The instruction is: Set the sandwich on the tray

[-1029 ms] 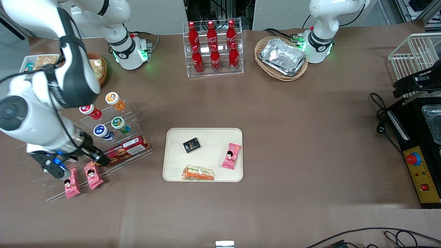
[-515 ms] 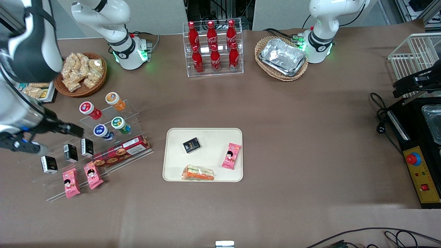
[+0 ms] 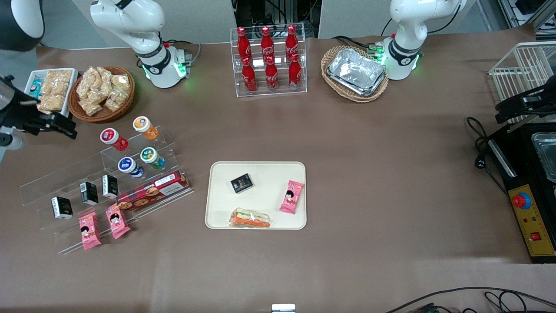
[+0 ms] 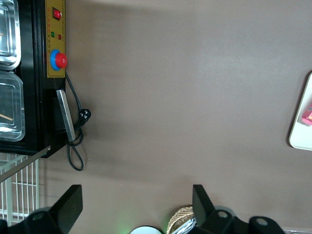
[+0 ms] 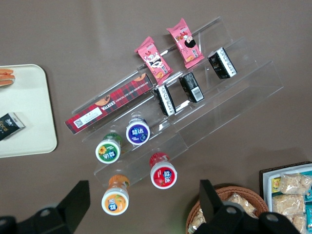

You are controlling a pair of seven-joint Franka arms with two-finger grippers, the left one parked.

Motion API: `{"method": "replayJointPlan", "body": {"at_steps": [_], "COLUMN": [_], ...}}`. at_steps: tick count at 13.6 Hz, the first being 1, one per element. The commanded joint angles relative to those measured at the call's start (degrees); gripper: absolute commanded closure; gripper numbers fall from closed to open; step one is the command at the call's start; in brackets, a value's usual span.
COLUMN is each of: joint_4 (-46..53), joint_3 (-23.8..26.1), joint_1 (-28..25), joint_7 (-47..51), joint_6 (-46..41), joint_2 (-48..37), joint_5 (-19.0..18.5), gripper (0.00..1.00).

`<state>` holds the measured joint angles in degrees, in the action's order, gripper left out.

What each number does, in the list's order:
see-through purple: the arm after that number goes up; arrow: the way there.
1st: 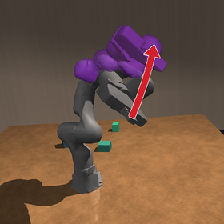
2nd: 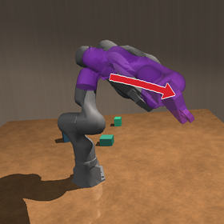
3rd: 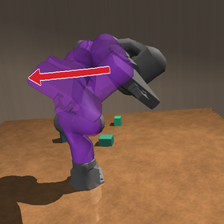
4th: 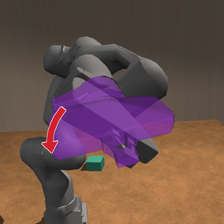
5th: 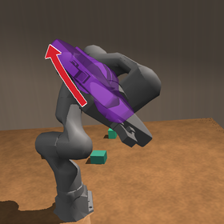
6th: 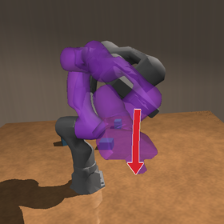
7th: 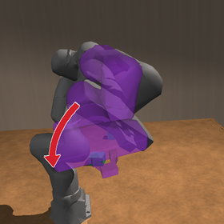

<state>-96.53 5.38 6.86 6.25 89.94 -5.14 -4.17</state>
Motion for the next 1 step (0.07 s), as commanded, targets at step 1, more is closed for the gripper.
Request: {"method": "replayJointPlan", "body": {"at_steps": [1], "joint_4": [-2.43], "joint_3": [-1.06], "joint_1": [0.52], "joint_7": [-5.34], "joint_6": [0.59], "joint_2": [-1.45], "joint_5": [1.97], "gripper": [0.0]}}
